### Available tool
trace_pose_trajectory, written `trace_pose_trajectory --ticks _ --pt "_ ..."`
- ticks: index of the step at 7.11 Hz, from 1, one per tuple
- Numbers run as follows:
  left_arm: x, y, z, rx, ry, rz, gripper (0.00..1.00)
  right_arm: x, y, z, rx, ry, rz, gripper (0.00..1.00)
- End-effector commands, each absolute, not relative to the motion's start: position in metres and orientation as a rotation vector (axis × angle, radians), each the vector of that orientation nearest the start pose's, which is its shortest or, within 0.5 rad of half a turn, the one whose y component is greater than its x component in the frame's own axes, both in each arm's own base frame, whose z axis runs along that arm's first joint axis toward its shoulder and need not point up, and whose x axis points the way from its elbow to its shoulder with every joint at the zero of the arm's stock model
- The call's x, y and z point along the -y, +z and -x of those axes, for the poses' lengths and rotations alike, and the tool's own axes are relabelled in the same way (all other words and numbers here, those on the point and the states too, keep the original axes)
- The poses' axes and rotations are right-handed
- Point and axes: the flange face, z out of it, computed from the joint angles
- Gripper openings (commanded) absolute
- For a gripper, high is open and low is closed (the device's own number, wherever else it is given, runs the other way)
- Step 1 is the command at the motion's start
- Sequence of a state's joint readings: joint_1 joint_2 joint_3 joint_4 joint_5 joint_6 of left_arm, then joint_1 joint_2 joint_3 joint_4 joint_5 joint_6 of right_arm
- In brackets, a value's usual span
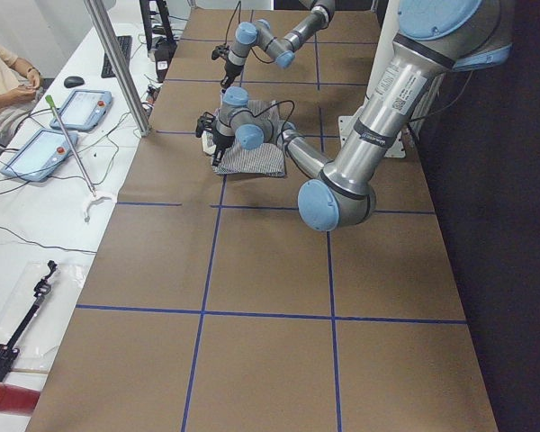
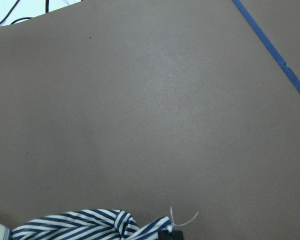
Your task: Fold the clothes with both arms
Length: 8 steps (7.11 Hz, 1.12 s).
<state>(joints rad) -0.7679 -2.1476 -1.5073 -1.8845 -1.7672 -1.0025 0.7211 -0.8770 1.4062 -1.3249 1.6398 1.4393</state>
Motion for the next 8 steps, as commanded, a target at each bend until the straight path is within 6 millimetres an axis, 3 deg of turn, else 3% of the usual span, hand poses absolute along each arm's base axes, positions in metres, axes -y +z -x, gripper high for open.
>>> trace_pose_trajectory --ticks 1,2,3,4,6,7,8 --pt "0.575 0.319 -0.436 -0.762 -0.102 -0.364 0.00 0.598 0.300 0.487 0.718 0.528 -0.259 0.00" --pt "0.575 0.320 -0.437 -0.763 -0.101 -0.364 0.00 0.601 0.302 0.487 0.712 0.529 -0.259 0.00" --pt "0.574 0.321 -0.437 -0.761 -0.098 -0.364 0.45 0.602 0.303 0.487 0.710 0.529 -0.259 0.00" --pt "0.573 0.321 -0.435 -0.757 -0.060 -0.382 0.99 0.600 0.303 0.489 0.705 0.505 -0.266 0.99" --pt "0.561 0.308 -0.424 -0.800 -0.036 -0.416 1.00 0.604 0.288 0.482 0.719 0.435 -0.293 1.00" --pt "0.543 0.296 -0.414 -0.831 -0.022 -0.437 1.00 0.603 0.283 0.468 0.738 0.331 -0.310 1.00" --pt "0.498 0.303 -0.418 -0.859 0.020 -0.427 1.00 0.592 0.293 0.445 0.772 0.283 -0.280 1.00"
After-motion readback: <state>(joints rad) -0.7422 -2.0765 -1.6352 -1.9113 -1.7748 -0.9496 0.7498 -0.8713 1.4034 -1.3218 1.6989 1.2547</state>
